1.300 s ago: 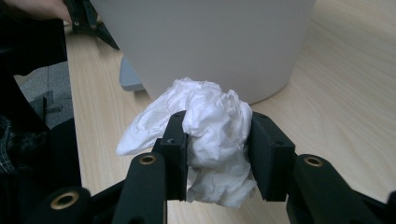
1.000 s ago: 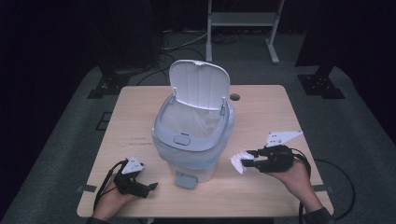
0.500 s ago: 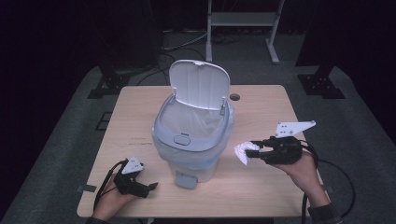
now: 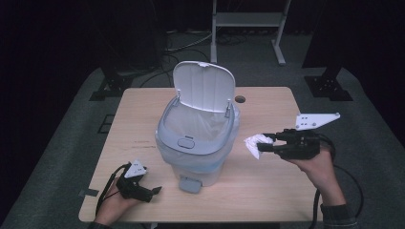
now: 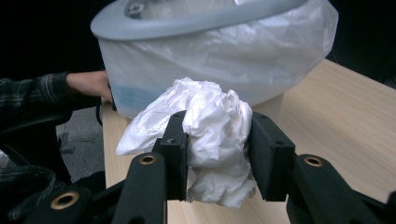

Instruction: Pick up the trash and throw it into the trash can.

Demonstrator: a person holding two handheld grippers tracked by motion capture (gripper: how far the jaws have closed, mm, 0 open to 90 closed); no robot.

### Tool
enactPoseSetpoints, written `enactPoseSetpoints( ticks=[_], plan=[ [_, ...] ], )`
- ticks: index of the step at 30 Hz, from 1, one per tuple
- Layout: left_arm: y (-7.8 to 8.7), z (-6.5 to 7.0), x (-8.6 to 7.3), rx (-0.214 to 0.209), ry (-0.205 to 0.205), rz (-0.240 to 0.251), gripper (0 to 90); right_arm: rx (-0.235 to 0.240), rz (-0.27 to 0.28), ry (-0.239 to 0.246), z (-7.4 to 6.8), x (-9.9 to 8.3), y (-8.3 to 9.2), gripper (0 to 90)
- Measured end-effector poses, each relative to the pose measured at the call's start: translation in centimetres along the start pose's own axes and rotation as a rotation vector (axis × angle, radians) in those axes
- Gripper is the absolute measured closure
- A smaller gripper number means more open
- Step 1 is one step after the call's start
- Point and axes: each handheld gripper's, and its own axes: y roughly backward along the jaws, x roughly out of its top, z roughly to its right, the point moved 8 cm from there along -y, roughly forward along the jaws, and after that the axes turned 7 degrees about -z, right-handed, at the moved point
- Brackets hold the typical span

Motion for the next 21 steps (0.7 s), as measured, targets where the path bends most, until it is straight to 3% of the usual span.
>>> enactPoseSetpoints(
  ticks=[21],
  plan=[
    [0.0, 0.0, 0.0, 0.001, 0.000, 0.002, 1.4, 0.049, 0.108, 0.050, -0.3, 5.3, 1.2, 60.7]
  ],
)
